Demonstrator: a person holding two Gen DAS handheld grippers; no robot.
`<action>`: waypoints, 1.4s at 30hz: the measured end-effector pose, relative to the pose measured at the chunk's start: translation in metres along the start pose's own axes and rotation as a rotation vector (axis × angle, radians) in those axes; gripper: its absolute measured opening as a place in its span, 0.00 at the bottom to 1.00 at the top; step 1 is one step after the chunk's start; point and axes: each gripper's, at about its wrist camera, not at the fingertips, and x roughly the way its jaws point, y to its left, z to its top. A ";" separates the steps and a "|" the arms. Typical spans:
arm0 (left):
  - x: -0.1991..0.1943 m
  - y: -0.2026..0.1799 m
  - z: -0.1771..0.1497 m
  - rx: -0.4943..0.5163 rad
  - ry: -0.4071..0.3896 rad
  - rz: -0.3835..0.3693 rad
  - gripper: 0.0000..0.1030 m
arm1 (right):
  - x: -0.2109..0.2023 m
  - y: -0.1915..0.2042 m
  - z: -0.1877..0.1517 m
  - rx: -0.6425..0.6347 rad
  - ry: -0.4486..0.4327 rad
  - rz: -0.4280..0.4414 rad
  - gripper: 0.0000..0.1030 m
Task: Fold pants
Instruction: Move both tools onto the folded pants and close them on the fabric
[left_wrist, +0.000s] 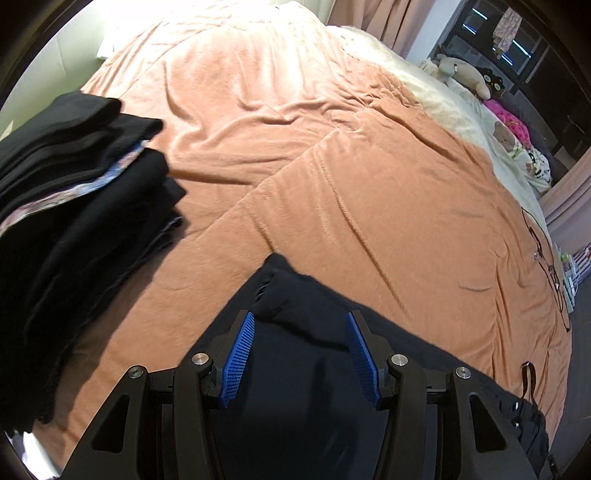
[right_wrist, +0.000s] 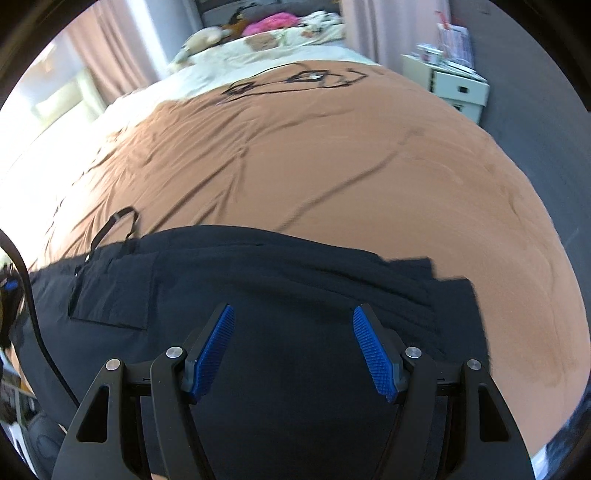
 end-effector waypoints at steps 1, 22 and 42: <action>0.004 -0.004 0.001 -0.002 0.002 0.002 0.52 | 0.006 0.006 0.003 -0.022 0.007 0.008 0.64; 0.059 -0.017 0.011 -0.087 0.089 0.062 0.52 | 0.097 0.135 0.045 -0.536 0.160 0.150 0.64; 0.058 -0.022 0.008 -0.116 0.157 0.064 0.43 | 0.144 0.173 0.048 -0.721 0.280 0.195 0.41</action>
